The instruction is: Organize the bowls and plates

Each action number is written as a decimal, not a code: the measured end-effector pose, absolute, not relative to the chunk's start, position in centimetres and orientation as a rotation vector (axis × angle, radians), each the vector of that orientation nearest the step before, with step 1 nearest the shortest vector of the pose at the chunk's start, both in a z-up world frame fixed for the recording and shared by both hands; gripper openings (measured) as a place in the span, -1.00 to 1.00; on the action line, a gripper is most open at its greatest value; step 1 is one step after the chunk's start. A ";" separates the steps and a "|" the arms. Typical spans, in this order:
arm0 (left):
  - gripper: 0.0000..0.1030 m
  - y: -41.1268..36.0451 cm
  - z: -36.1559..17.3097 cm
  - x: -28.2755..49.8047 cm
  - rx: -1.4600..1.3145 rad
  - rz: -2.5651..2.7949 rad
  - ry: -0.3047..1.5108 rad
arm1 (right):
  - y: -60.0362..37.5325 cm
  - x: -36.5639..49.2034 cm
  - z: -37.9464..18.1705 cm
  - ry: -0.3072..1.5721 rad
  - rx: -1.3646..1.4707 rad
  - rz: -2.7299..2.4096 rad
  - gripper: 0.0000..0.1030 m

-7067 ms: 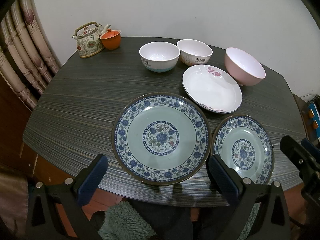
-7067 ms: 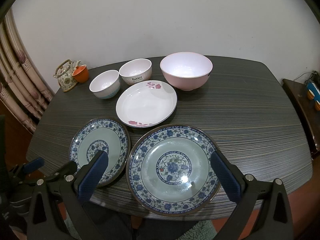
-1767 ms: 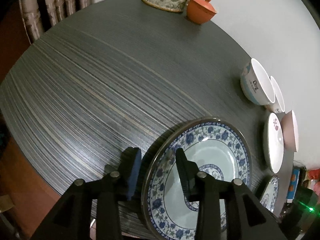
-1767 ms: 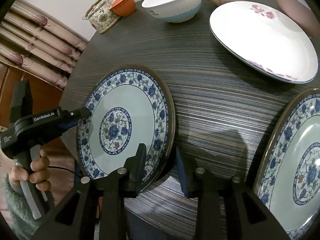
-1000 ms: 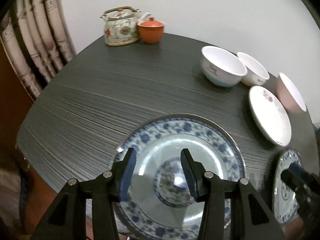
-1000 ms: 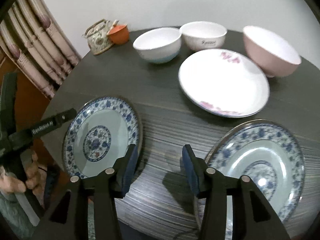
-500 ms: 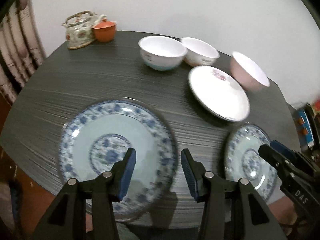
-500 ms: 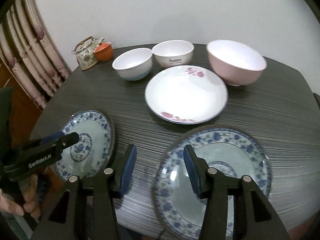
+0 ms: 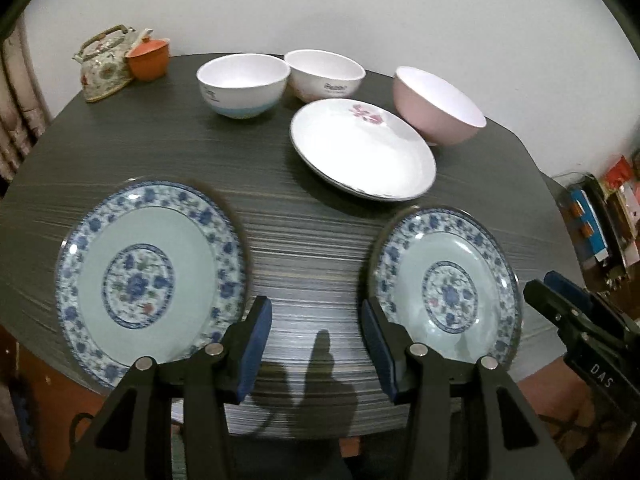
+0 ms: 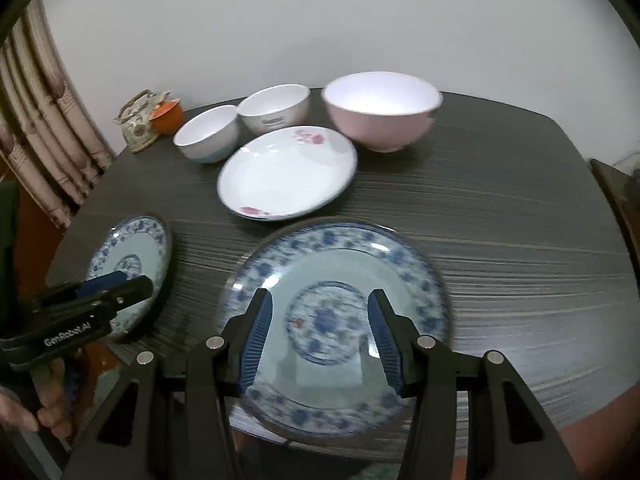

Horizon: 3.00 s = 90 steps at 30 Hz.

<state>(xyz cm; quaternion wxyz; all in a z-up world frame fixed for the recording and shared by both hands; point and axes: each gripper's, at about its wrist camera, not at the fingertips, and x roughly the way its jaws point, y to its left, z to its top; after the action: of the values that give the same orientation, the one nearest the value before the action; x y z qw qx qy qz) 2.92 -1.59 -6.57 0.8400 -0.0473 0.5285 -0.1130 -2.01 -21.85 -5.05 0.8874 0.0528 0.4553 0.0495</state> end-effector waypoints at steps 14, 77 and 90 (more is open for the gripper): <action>-0.07 -2.7 -8.6 4.0 -0.266 -0.370 1.260 | -28.4 -3.1 -6.9 0.993 0.228 0.099 -0.07; -0.45 -3.9 -12.3 7.1 -0.414 -0.397 1.428 | -34.3 0.0 -14.6 1.180 0.686 0.199 -0.74; -0.61 -3.8 -11.4 6.6 -0.324 -0.384 1.393 | -33.8 0.0 -14.5 1.183 0.649 0.188 -0.74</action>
<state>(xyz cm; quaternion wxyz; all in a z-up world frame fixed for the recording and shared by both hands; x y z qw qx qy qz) 6.59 -3.78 -11.41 0.7383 -0.1476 0.6345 -0.1748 0.00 -33.84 -14.52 0.7768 0.2998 0.5470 0.0867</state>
